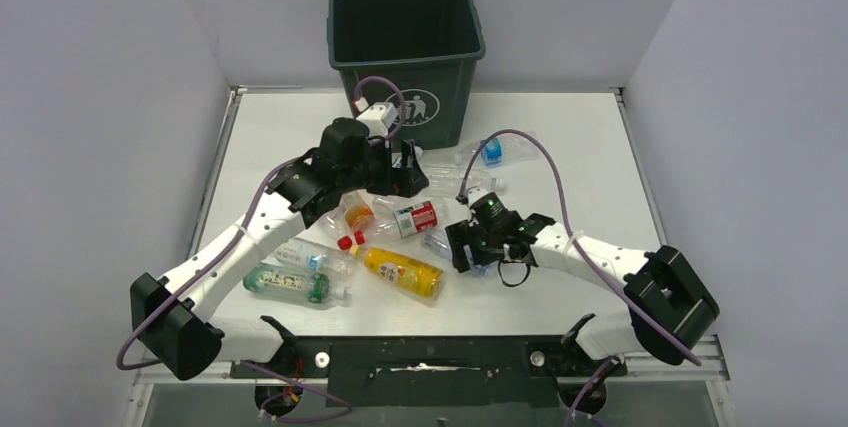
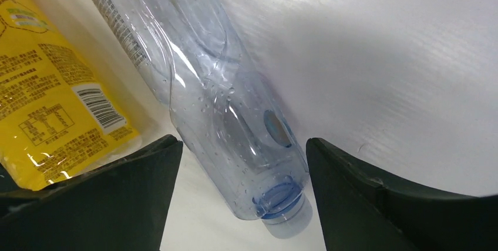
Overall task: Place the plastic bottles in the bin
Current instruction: Pick up the plastic bottle at the center of the board.
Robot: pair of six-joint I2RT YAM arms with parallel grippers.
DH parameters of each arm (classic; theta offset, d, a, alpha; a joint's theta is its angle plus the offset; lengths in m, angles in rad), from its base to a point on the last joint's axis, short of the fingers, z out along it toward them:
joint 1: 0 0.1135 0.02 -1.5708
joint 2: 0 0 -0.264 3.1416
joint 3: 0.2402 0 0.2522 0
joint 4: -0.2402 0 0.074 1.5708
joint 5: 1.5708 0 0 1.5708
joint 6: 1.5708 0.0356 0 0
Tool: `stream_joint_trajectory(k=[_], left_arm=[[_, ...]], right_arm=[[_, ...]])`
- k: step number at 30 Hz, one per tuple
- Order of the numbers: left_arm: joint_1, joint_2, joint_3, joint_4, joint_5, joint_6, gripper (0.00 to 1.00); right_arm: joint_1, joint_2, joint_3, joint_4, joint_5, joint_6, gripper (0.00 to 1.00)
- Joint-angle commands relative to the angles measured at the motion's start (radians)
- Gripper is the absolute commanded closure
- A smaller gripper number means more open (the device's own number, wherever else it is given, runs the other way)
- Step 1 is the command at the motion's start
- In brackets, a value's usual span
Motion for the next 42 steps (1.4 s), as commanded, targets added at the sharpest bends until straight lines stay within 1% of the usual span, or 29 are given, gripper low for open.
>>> stream_joint_trajectory(k=[1,10,15,20,22,26,30,42], left_arm=[[-0.009,0.002,0.017,0.062,0.012,0.004,0.15],[-0.016,0.007,0.023,0.063,0.013,0.004,0.15],[-0.016,0.009,0.023,0.063,0.016,0.004,0.15],[-0.02,0.013,0.028,0.064,0.017,0.006,0.15],[-0.019,0.015,0.03,0.065,0.017,0.005,0.15],[-0.023,0.021,0.034,0.068,0.024,0.001,0.15],[-0.022,0.034,0.037,0.092,0.063,-0.022,0.15],[-0.027,0.063,-0.013,0.249,0.175,-0.184,0.15]], right_arm=[[0.02,-0.06,-0.003,0.002,0.04,0.054,0.21],[0.059,-0.056,-0.019,-0.011,0.062,0.105,0.23],[0.068,-0.072,-0.028,-0.024,0.075,0.14,0.35],[0.069,-0.129,-0.028,-0.054,0.106,0.17,0.47],[0.069,-0.157,-0.022,-0.076,0.125,0.18,0.5],[0.069,-0.218,-0.005,-0.118,0.159,0.197,0.53],[0.069,-0.277,0.022,-0.158,0.191,0.207,0.55],[0.068,-0.338,0.096,-0.189,0.248,0.214,0.56]])
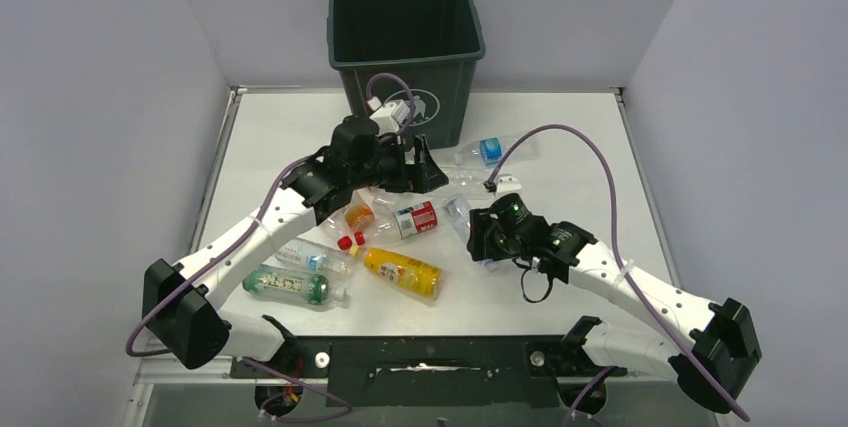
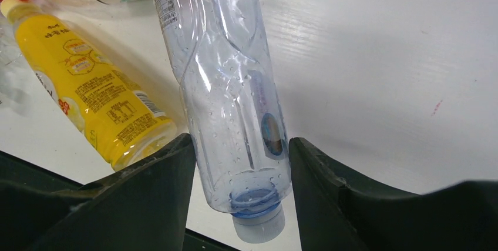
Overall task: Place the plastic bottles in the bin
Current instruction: Pick up the plastic bottle at the center of the board.
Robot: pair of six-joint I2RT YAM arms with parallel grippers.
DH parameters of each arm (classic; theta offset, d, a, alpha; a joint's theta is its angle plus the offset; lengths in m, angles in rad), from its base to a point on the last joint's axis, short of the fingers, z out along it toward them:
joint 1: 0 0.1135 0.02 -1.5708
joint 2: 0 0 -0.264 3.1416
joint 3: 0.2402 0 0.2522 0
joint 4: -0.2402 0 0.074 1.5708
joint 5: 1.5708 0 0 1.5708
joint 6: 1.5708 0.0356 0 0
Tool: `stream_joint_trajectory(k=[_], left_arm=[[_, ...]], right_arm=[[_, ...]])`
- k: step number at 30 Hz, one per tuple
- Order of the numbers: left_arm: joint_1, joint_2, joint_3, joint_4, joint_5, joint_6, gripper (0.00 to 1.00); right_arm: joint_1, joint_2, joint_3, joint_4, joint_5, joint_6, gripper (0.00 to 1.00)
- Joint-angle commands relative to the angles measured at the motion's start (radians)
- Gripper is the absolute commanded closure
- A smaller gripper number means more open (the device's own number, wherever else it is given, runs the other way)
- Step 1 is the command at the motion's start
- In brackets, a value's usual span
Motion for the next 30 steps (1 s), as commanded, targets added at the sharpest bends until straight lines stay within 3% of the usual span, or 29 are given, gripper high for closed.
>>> stream_joint_trajectory(k=[1,15,30], left_arm=[[-0.009,0.006,-0.016,0.141,0.057,-0.083,0.15],[-0.051,0.042,-0.038,0.187,0.013,-0.176,0.15],[-0.092,0.066,-0.102,0.314,-0.035,-0.271,0.14]], right_arm=[[0.009,-0.034,0.059,0.003,0.051,0.018,0.56],[0.009,-0.115,0.11,0.003,0.131,0.055,0.58],[0.013,-0.156,0.134,0.085,0.082,0.06,0.59]])
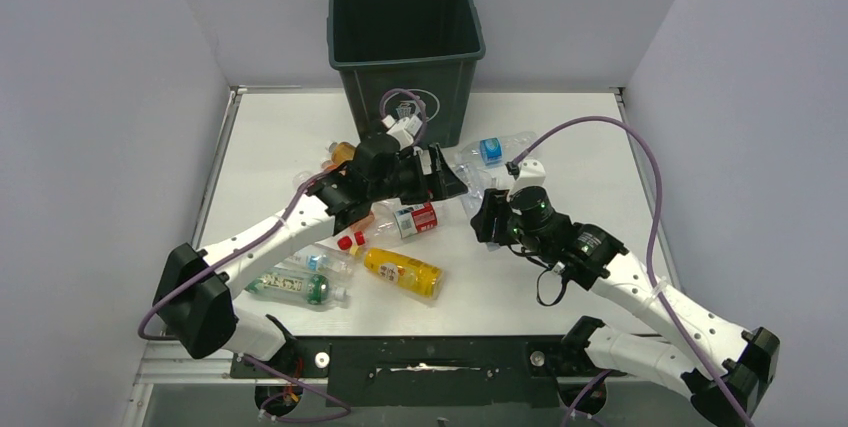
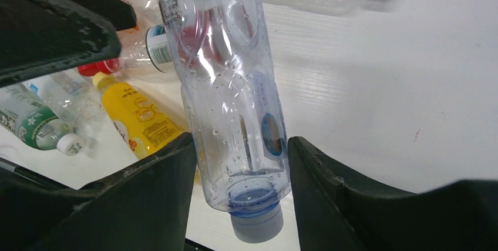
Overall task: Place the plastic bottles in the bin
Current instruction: Pick up the plastic bottle at the center of the board.
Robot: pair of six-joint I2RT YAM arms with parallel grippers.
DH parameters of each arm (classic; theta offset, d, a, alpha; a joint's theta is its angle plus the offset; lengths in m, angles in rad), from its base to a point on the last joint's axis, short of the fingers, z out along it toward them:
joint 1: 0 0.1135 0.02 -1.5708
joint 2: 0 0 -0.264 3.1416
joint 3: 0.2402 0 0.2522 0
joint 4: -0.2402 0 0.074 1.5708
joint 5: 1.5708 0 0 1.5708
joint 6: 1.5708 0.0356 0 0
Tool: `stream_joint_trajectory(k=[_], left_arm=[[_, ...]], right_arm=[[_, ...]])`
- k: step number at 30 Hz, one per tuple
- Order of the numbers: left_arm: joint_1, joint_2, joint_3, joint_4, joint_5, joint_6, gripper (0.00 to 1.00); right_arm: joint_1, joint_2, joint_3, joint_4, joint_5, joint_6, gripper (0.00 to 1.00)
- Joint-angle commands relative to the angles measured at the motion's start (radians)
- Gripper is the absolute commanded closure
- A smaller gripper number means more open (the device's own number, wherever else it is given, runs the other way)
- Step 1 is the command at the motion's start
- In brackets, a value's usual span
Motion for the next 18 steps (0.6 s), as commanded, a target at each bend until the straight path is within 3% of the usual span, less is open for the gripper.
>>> stream_joint_trajectory(k=[1,18], left_arm=[[-0.012,0.008,-0.012,0.127,-0.015,-0.047,0.14],[-0.044,0.024,-0.049,0.236,-0.054,-0.136,0.14]], right_arm=[[0.014,-0.026,0.048,0.091,-0.011,0.012,0.59],[0.06,-0.004,0.048,0.145,-0.02,0.026,0.6]])
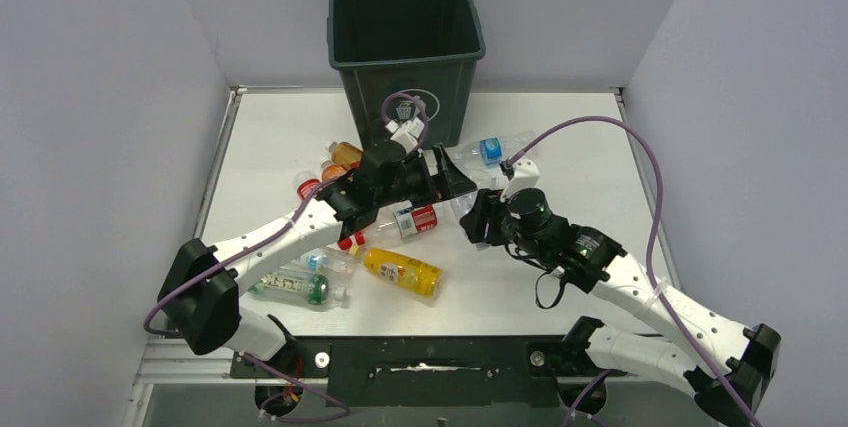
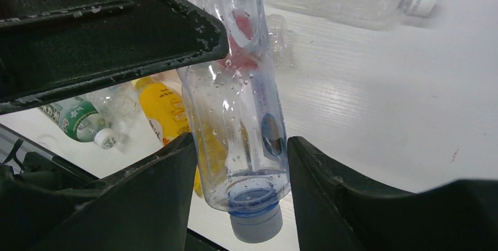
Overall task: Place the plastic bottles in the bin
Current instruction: Pick up the plastic bottle at the center of the board.
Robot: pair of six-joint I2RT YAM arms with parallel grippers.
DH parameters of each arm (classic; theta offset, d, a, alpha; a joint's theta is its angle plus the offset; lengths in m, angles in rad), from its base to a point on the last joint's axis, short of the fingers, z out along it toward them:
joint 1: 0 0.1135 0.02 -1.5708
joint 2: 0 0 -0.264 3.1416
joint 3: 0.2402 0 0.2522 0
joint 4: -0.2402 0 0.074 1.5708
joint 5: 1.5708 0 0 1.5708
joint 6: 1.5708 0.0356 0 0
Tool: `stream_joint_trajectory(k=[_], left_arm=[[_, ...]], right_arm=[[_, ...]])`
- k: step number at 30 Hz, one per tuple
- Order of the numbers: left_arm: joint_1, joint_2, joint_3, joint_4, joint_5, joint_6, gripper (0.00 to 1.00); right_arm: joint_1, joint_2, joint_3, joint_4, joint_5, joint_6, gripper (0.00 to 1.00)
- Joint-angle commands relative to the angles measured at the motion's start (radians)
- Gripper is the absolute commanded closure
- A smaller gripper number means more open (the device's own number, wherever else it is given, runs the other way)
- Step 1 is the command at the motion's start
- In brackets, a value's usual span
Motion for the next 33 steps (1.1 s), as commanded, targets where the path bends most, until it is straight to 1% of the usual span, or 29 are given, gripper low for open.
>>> stream_joint_trajectory(k=[1,4,6,9,16,18,20,21,25,29,33], left_arm=[[-0.011,0.001,0.005,0.084,-0.023,-0.017,0.15],[-0.016,0.009,0.009,0.087,-0.023,-0.017,0.16],[-0.018,0.015,0.014,0.089,-0.021,-0.017,0.2],[-0.02,0.023,0.018,0.089,-0.017,-0.016,0.28],[-0.021,0.029,0.016,0.093,-0.008,-0.013,0.52],[-0.021,0.028,0.016,0.091,-0.007,-0.011,0.57],[-0.021,0.028,0.016,0.089,-0.009,-0.009,0.6],[-0.021,0.027,0.016,0.088,-0.01,-0.007,0.6],[-0.02,0.026,0.023,0.076,-0.01,0.001,0.64],[-0.018,0.028,0.036,0.068,-0.008,0.013,0.65],[-0.013,0.035,0.053,0.055,-0.003,0.03,0.65]], right_arm=[[0.016,0.005,0.047,0.076,0.005,0.007,0.6],[0.023,0.007,0.041,0.087,0.006,0.008,0.6],[0.026,0.011,0.041,0.089,0.007,0.01,0.6],[0.034,0.02,0.04,0.093,0.007,0.01,0.6],[0.045,0.036,0.037,0.103,0.005,0.01,0.59],[0.048,0.038,0.036,0.104,0.002,0.01,0.59],[0.05,0.04,0.034,0.104,0.001,0.011,0.58],[0.05,0.04,0.033,0.103,-0.001,0.012,0.55],[0.051,0.033,0.029,0.1,0.0,0.019,0.36],[0.051,0.023,0.026,0.09,-0.002,0.024,0.23],[0.051,0.008,0.04,0.064,0.007,0.031,0.17]])
